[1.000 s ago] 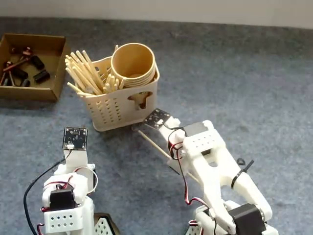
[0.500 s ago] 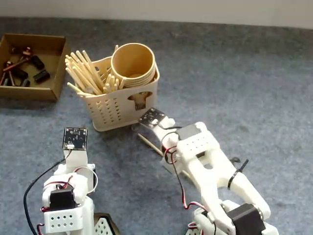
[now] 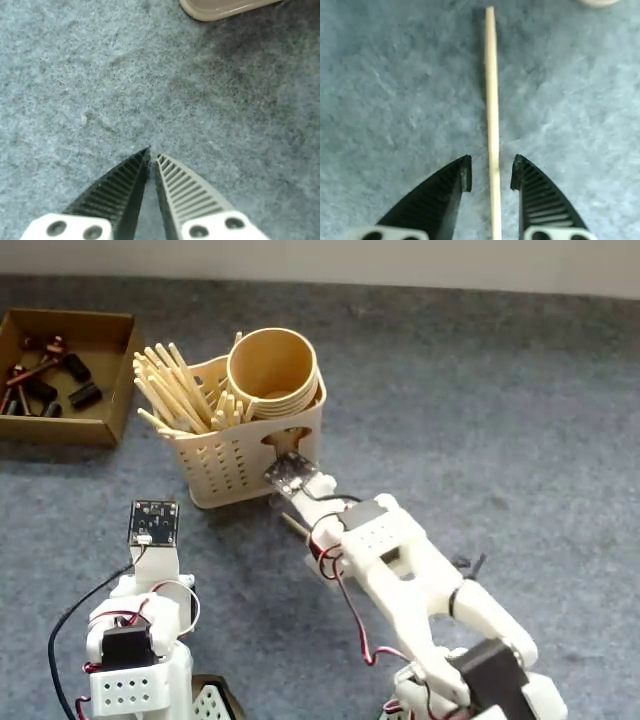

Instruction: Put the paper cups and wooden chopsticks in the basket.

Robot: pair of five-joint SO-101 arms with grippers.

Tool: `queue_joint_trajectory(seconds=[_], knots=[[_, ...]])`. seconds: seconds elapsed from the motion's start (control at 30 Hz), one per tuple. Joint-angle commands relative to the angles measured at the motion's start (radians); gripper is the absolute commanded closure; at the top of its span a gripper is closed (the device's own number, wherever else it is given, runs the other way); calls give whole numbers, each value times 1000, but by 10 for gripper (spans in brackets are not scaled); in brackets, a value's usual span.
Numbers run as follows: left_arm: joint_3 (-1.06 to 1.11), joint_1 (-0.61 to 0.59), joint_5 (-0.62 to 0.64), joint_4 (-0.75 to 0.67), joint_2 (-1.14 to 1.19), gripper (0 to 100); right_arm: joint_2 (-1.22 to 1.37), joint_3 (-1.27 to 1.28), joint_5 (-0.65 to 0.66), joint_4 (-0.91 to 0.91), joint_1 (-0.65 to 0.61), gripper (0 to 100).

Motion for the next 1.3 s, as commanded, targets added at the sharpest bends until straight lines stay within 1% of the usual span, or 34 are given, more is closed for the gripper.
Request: queue_joint_trajectory(seconds=[0.0,0.1,0.13,0.27,0.43,0.5,0.7,0.93,1.07,1.13,1.27], knots=[[19,15,-3,3,-4,993,99,-19,-6,-22,-12,857],[19,15,-3,3,-4,993,159,-42,-9,-53,-12,861],[19,15,-3,3,-4,993,170,-48,-9,-54,-12,877],[19,15,-3,3,-4,993,177,-50,-5,-58,-12,998],[19,15,-3,3,-4,993,174,-50,-8,-48,-12,994],[19,15,-3,3,-4,993,153,-50,-8,-16,-12,994],[19,15,-3,3,-4,993,-51,-42,-14,67,-12,994],[19,15,-3,3,-4,993,-288,-51,-186,220,-12,994],[19,15,-3,3,-4,993,-446,-87,-216,223,-31,994],[19,15,-3,3,-4,993,-526,-90,-219,222,-64,994],[19,15,-3,3,-4,993,-668,-122,-221,157,-142,994]])
